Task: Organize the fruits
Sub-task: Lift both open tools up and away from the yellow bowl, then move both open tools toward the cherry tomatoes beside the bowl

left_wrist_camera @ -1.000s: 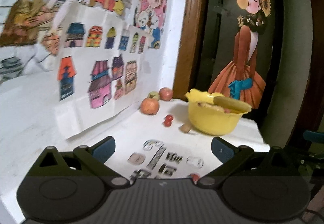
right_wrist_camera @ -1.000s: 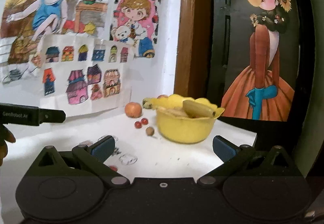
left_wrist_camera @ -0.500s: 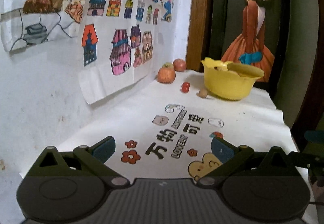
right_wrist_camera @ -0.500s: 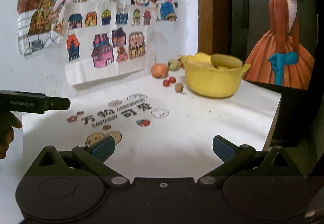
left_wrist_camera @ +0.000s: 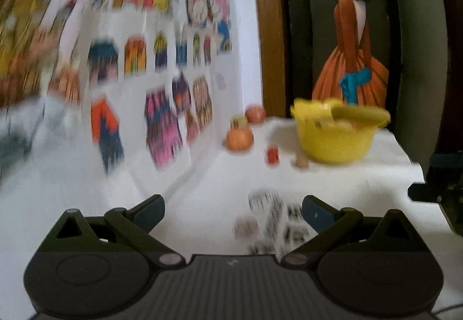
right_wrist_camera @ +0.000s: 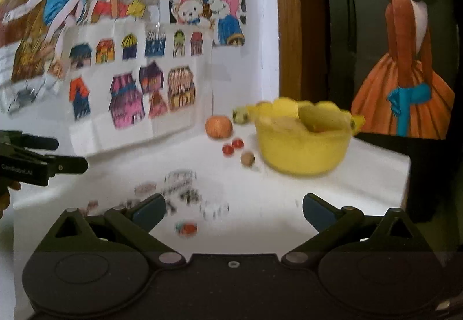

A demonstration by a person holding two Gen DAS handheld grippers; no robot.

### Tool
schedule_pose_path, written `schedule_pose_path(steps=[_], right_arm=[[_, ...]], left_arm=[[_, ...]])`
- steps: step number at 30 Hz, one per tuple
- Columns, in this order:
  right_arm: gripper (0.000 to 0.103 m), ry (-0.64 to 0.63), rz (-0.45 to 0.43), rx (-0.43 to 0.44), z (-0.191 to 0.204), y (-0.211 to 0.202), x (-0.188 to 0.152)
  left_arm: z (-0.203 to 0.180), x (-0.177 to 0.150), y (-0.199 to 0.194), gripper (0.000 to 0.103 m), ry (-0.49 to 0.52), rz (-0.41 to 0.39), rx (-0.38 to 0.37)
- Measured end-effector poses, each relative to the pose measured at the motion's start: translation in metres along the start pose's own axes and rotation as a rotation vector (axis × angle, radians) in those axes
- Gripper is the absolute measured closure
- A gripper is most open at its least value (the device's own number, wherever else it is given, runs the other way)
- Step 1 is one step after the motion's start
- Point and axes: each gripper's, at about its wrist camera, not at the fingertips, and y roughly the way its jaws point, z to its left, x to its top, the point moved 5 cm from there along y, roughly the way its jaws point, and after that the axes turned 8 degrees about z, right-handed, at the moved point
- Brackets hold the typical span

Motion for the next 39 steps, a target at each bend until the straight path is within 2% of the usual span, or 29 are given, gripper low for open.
schedule_pose_path(steps=[3,7,16,26,28,34,37,39], right_arm=[[0.004,-0.014,0.009,0.037,0.0,0.028,0.018],[0.018,-0.053,0.058,0.044,0.005,0.074,0.027],[0.018,0.024,0.113,0.042,-0.015,0.131,0.028],[0.018,0.021,0.132,0.041,-0.035,0.149,0.024],[0.018,0.013,0.131,0.046,-0.035,0.151,0.024],[0.018,-0.005,0.133,0.061,-0.035,0.153,0.024],[0.018,-0.001,0.138,0.071,-0.034,0.155,0.024],[0.018,-0.002,0.135,0.069,-0.034,0.156,0.025]], left_arm=[[0.003,0.026,0.018,0.0,0.025,-0.036,0.004],[-0.005,0.048,0.063,0.0,0.038,-0.029,-0.032],[-0.026,0.051,0.181,0.0,0.05,0.069,-0.143],[-0.051,0.056,0.249,0.001,0.089,0.115,-0.214],[-0.054,0.055,0.258,0.002,0.09,0.126,-0.218],[-0.054,0.054,0.276,0.019,0.047,0.169,-0.259],[-0.051,0.056,0.277,0.023,0.014,0.161,-0.273],[-0.051,0.056,0.281,0.032,0.01,0.172,-0.279]])
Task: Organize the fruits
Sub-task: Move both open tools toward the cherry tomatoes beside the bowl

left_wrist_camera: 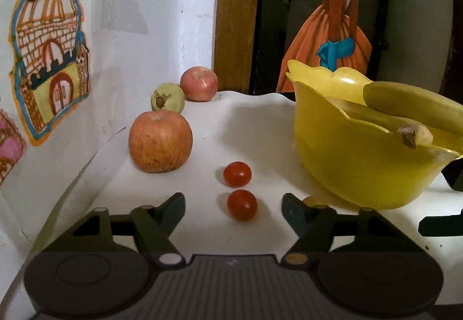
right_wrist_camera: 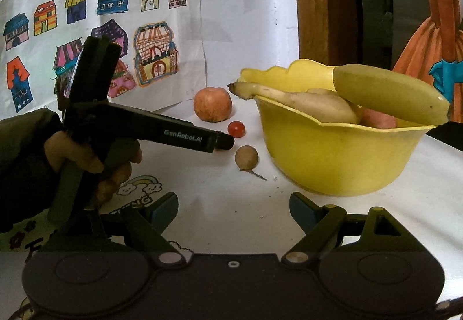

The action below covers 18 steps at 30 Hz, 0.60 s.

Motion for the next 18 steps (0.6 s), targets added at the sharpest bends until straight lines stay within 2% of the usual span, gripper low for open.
schedule_pose_path(steps=[3,7,9,11,18], right_arm=[[0.018,0.012,-0.006,-0.005,-0.002,0.002,0.002],[0.018,0.029,-0.006,-0.017,-0.005,0.007,0.004],[0.021,0.049,0.004,-0.028,-0.006,0.011,0.005],[0.025,0.077,0.016,-0.036,-0.008,0.015,0.006],[0.035,0.178,0.034,-0.062,-0.005,0.029,0.012]], left_arm=[[-0.001,0.0,0.004,0.045,-0.004,0.024,-0.012],[-0.001,0.002,0.007,0.055,-0.029,0.03,-0.028],[0.001,0.003,0.01,0.069,-0.043,0.034,-0.026],[0.002,0.003,0.009,0.076,-0.05,0.038,-0.017],[0.015,-0.01,-0.01,0.077,-0.128,0.037,-0.004]])
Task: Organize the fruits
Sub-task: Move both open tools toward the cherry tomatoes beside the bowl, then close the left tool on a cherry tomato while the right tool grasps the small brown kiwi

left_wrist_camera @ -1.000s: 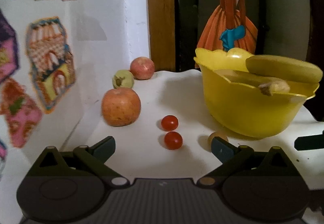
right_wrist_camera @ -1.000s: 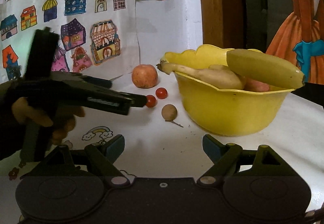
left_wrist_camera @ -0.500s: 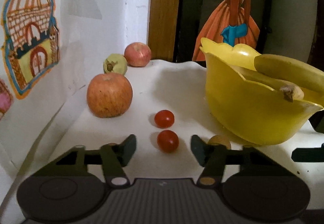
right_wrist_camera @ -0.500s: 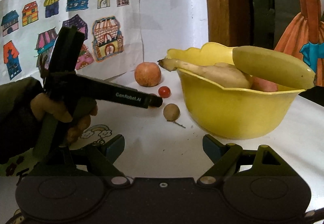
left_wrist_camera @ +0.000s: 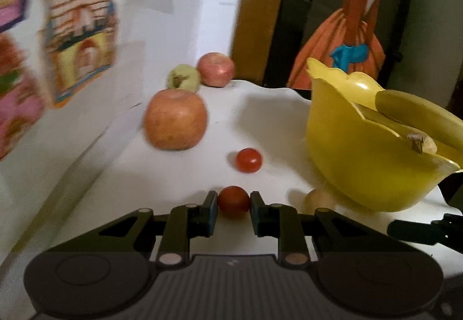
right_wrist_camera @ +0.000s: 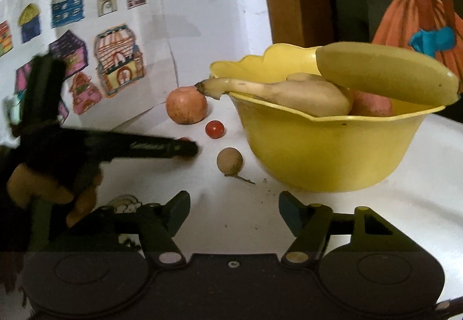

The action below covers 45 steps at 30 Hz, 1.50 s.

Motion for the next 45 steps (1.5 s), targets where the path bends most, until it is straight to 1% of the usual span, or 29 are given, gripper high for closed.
schedule_pose_path(steps=[3,5,9,13,15,20,23,24,26,27,30,34,37,41,45], right_arm=[[0.041,0.043,0.002,-0.018,0.005,0.009,0.003],[0.042,0.073,0.0,-0.032,0.01,0.015,0.005],[0.044,0.088,-0.013,-0.097,0.017,0.026,0.009],[0.046,0.123,-0.017,-0.128,0.022,0.037,0.014],[0.048,0.128,-0.024,-0.146,0.023,0.041,0.016],[0.053,0.149,-0.02,-0.161,0.022,0.051,0.023],[0.059,0.152,-0.02,-0.177,0.022,0.053,0.025],[0.063,0.153,-0.019,-0.185,0.021,0.053,0.026],[0.067,0.161,-0.02,-0.191,0.02,0.054,0.026],[0.073,0.162,-0.02,-0.188,0.019,0.053,0.026],[0.073,0.163,-0.02,-0.181,0.019,0.052,0.025],[0.073,0.157,-0.017,-0.153,0.02,0.044,0.018],[0.073,0.144,-0.012,-0.124,0.021,0.03,0.011],[0.073,0.096,-0.023,-0.106,0.022,0.0,0.001],[0.073,0.031,-0.057,-0.106,0.019,-0.042,-0.014]], left_arm=[[0.01,-0.007,-0.015,0.077,-0.038,-0.004,0.024],[0.015,-0.009,-0.024,0.077,-0.045,-0.015,0.031],[0.026,-0.012,-0.044,0.077,-0.059,-0.048,0.041],[0.032,-0.013,-0.057,0.077,-0.064,-0.073,0.046],[0.035,-0.013,-0.06,0.077,-0.071,-0.081,0.044],[0.036,-0.015,-0.065,0.077,-0.076,-0.094,0.031],[0.034,-0.016,-0.065,0.077,-0.073,-0.094,0.024],[0.034,-0.016,-0.065,0.077,-0.071,-0.092,0.022],[0.033,-0.017,-0.064,0.077,-0.068,-0.089,0.021],[0.032,-0.018,-0.063,0.077,-0.067,-0.088,0.021],[0.03,-0.018,-0.063,0.077,-0.065,-0.086,0.022],[0.027,-0.016,-0.062,0.077,-0.062,-0.084,0.021],[0.022,-0.016,-0.065,0.077,-0.057,-0.082,0.018],[0.008,-0.022,-0.074,0.077,-0.042,-0.075,0.013],[-0.012,-0.034,-0.091,0.077,-0.019,-0.07,-0.008]])
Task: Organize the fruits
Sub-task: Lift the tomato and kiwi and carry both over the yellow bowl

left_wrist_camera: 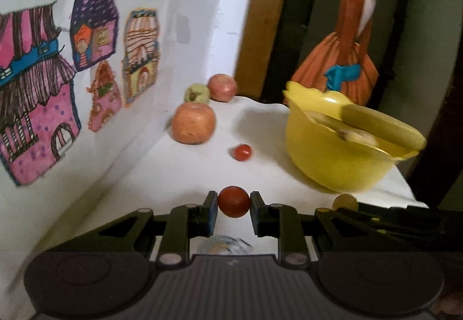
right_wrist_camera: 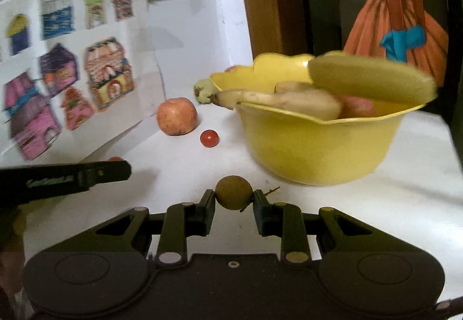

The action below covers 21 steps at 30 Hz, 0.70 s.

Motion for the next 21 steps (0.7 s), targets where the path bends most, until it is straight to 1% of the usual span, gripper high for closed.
schedule_pose_path(steps=[7,11,16,21], right_arm=[[0.073,-0.058,-0.046,-0.023,-0.025,-0.067,-0.029],[0.073,-0.09,-0.092,-0.069,-0.036,-0.098,-0.044],[0.073,-0.121,-0.141,-0.079,-0.044,-0.124,-0.057],[0.073,-0.157,-0.207,-0.1,-0.048,-0.142,-0.061]], left_arm=[[-0.039,-0.028,-0.035,0.077,0.012,-0.004,-0.044],[-0.06,-0.043,-0.051,0.077,-0.003,-0.01,-0.072],[-0.082,-0.055,-0.065,0.077,-0.009,-0.005,-0.083],[-0.098,-0.052,-0.075,0.077,-0.007,-0.027,-0.082]])
